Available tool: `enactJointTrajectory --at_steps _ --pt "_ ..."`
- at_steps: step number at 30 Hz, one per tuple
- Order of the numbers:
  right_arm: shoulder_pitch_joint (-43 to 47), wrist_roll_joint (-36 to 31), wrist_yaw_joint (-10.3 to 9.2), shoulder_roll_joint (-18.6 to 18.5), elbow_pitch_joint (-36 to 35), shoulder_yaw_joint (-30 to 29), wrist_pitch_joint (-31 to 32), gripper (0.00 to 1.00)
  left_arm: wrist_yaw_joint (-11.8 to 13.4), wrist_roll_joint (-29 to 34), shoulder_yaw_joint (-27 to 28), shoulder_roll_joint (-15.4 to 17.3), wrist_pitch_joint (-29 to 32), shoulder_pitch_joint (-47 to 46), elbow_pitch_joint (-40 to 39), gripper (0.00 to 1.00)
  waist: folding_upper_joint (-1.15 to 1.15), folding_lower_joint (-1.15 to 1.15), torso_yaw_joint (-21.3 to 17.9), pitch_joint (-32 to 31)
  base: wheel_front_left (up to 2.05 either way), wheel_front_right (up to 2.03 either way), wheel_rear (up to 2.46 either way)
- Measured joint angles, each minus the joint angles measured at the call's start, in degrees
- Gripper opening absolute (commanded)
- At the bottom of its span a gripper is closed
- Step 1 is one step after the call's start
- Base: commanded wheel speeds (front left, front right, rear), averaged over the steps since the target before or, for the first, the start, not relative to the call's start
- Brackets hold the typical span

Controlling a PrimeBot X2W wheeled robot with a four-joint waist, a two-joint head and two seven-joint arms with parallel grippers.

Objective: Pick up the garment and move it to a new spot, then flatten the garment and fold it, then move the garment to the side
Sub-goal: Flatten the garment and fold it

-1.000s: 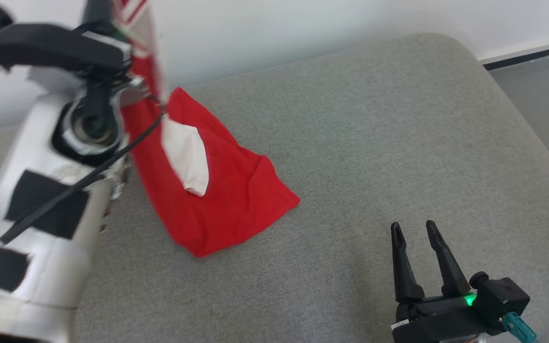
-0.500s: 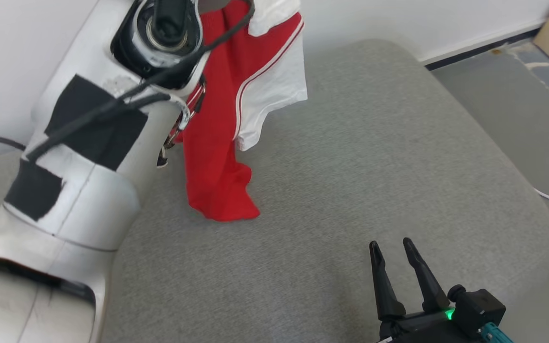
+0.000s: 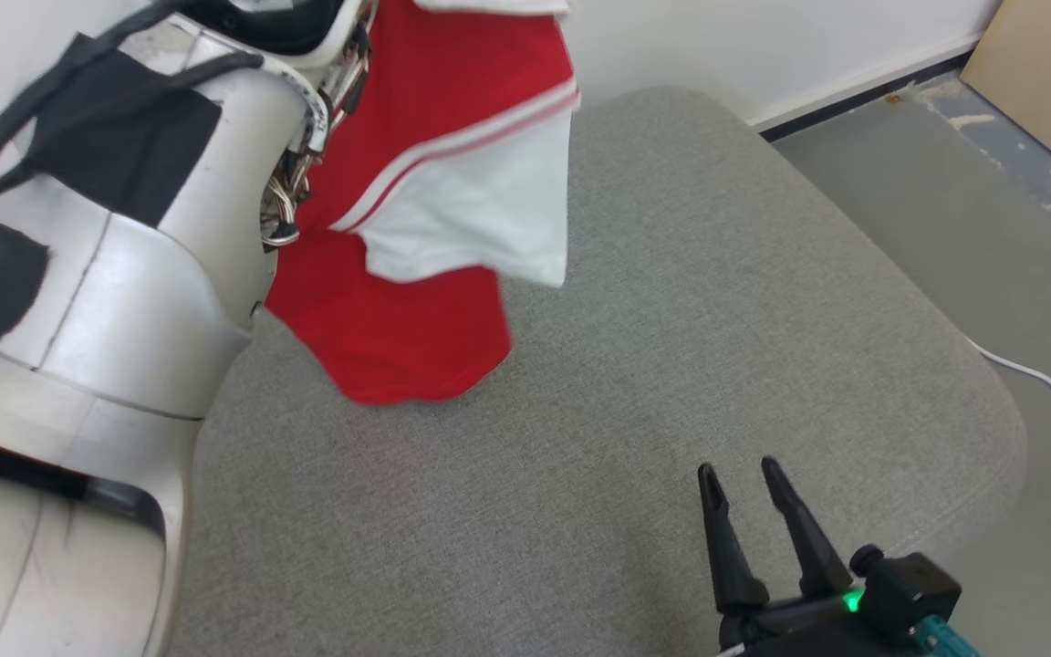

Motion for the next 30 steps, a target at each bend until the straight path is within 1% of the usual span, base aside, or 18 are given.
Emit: enactJointTrajectory --at_steps 1,3,5,7,8,10,11,12,14,16,17,18,20,24,28,30 --pt "-0.40 0.22 0.00 -0.01 -0.31 -0.33 0.01 1.00 0.40 0.19 -0.46 -0.13 0.00 0.08 1.04 0.00 0.00 0.00 0.11 0.32 0.00 0.00 0.00" --pt "-1.28 0.80 0.00 -0.03 -1.13 -0.81 0.00 1.00 0.66 3.22 -0.42 -0.19 0.00 1.04 4.21 0.00 0.00 0.00 0.40 1.17 0.00 0.00 0.00" --pt "-1.92 1.49 0.00 -0.03 -1.77 -1.41 0.00 1.00 1.19 6.78 0.76 -0.04 0.00 3.37 8.18 0.00 0.00 0.00 0.79 2.31 0.00 0.00 0.00" --pt "-2.24 1.97 0.00 -0.01 -2.38 -2.02 0.00 1.00 0.75 11.68 2.97 0.18 0.00 6.40 12.10 0.00 0.01 0.02 1.15 3.48 0.00 0.00 0.00" --pt "-2.24 2.16 0.00 0.00 -2.61 -2.44 0.00 1.00 -0.04 14.50 3.83 0.71 0.00 7.70 13.33 0.00 0.01 0.02 1.33 4.02 0.00 0.00 0.00" --pt "-2.24 2.56 0.00 0.00 -3.07 -3.18 0.00 1.00 -1.63 19.33 6.17 3.21 0.00 9.95 14.85 0.00 0.01 0.02 1.73 5.06 0.00 0.00 0.00" --pt "-2.25 2.64 0.00 -0.04 -3.23 -3.45 0.00 1.00 -2.92 22.24 7.19 5.28 0.01 11.11 15.14 0.00 0.01 0.02 1.98 5.49 0.00 0.00 0.00" --pt "-2.22 2.66 0.00 -0.05 -3.36 -3.81 0.00 1.00 -3.49 24.13 9.33 7.30 0.00 12.31 15.55 0.00 0.01 0.01 2.28 5.87 0.00 0.00 0.00" --pt "-2.18 2.69 0.00 -0.05 -3.54 -3.87 0.00 1.00 -5.25 29.48 11.91 11.46 0.00 15.47 15.80 0.00 0.01 0.02 3.00 6.43 0.00 0.00 0.00" --pt "-2.22 2.59 0.00 0.03 -3.75 -3.81 0.00 1.00 -5.92 34.68 15.36 14.75 0.00 18.59 15.48 0.00 0.01 0.02 3.77 6.92 0.00 0.00 0.00" --pt "-2.32 2.49 0.00 0.00 -3.78 -3.88 0.00 1.00 -6.12 36.77 17.91 15.73 0.00 19.91 14.95 0.00 0.01 0.02 4.16 7.14 0.00 0.00 0.00" --pt "-2.57 2.36 0.00 0.00 -3.74 -3.78 0.01 1.00 -6.15 38.98 19.89 16.52 0.00 21.27 14.34 0.00 0.00 0.01 4.54 7.37 0.00 0.00 0.00" --pt "-3.35 1.92 0.00 0.00 -3.70 -3.65 0.00 1.00 -6.09 42.18 24.06 16.95 0.00 24.30 13.38 0.00 0.00 0.01 5.26 7.78 0.00 0.00 0.00" --pt "-3.96 1.41 0.00 0.00 -3.58 -3.58 0.00 1.00 -5.21 47.63 27.87 17.38 0.00 30.39 12.94 0.00 0.01 0.02 6.51 8.35 0.00 0.00 0.00" --pt "-4.01 0.87 0.00 0.00 -3.42 -3.10 0.00 1.00 -2.58 49.40 32.15 18.00 0.00 34.28 14.02 0.00 0.00 0.01 7.51 8.38 0.00 0.00 0.00" --pt "-4.00 0.49 0.00 0.02 -3.32 -2.70 0.00 1.00 -2.15 49.34 32.19 17.93 0.01 36.80 15.67 0.00 0.00 0.01 7.71 8.17 0.00 0.00 0.00"
